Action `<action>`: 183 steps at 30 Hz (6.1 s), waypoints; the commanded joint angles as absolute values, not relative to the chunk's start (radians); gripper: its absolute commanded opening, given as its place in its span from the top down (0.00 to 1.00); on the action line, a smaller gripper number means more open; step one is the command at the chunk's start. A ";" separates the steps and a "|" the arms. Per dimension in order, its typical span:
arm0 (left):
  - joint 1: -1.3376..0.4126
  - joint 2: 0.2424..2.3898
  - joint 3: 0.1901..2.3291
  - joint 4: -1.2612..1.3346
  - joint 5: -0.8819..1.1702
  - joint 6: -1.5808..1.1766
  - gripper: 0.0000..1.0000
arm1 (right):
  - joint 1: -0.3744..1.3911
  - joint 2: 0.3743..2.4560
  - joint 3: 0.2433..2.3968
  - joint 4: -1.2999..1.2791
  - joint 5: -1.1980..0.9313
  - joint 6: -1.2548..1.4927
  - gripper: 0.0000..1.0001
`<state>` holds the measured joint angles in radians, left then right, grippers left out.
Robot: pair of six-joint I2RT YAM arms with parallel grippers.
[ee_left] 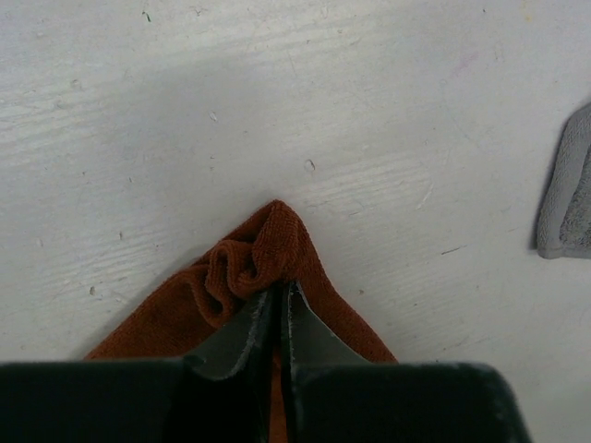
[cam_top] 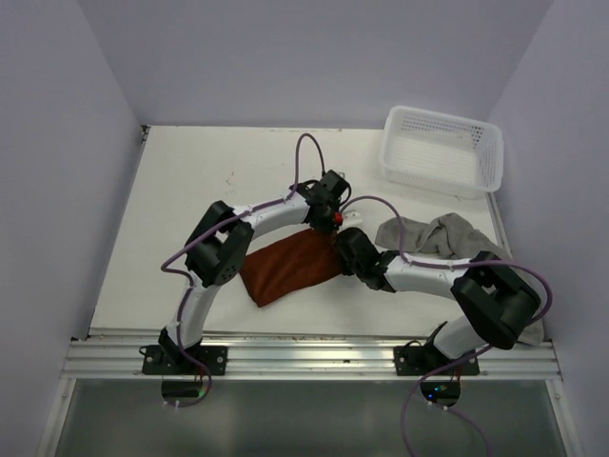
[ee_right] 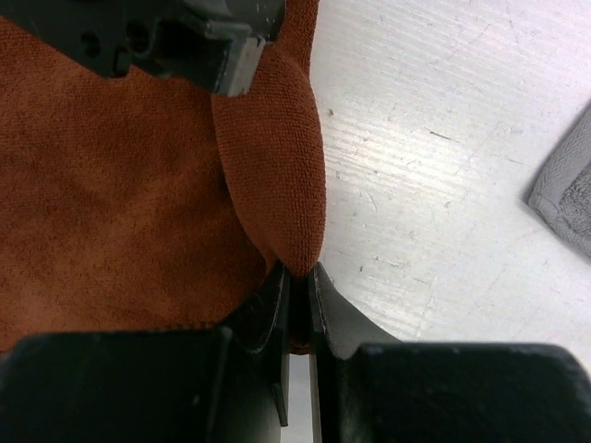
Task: Roll the towels
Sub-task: Roll the towel
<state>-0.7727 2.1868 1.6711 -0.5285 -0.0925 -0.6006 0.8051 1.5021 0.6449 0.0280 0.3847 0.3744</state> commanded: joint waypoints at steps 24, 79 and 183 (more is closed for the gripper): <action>-0.621 1.848 1.108 0.291 0.248 -0.830 1.00 | 1.017 1.417 0.638 -0.146 0.669 0.278 1.00; -0.634 1.855 0.873 0.376 0.158 -0.667 1.00 | 1.114 1.297 0.744 -0.261 0.609 0.420 0.62; -0.614 1.669 1.023 0.049 0.146 -0.785 0.66 | 1.087 1.594 0.818 -0.218 0.860 0.423 1.00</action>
<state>-0.6346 1.7142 1.0187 0.0540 0.1429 -0.7658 1.0649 1.5742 0.7746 -0.2005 0.7704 0.3828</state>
